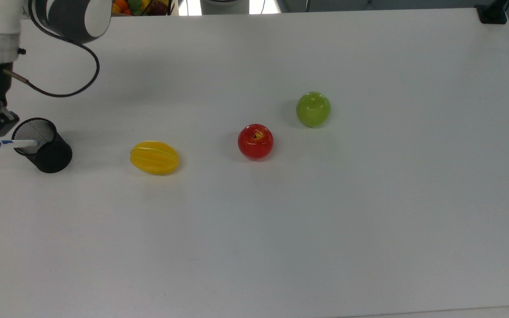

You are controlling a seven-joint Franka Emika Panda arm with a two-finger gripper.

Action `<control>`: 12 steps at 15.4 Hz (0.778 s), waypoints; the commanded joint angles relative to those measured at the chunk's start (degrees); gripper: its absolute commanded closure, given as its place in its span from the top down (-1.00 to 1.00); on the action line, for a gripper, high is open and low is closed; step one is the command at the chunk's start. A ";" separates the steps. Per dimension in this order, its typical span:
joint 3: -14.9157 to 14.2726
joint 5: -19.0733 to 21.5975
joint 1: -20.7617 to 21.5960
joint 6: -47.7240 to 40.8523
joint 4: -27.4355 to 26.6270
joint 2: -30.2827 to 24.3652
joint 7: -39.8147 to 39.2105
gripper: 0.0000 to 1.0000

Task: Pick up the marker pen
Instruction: 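Lift the marker straight up out of the pen cup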

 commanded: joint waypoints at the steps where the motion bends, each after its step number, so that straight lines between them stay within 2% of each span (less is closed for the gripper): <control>1: 0.47 1.98 0.50 -0.13 -0.40 -3.34 -0.59 -0.79; 4: 1.26 3.22 1.37 -4.94 -0.32 -5.62 -0.59 -0.79; 7: 1.61 3.48 1.82 -13.81 -0.23 -9.40 -0.68 -0.79; 12: 5.12 3.22 1.90 -28.66 -0.23 -12.93 -1.82 -0.79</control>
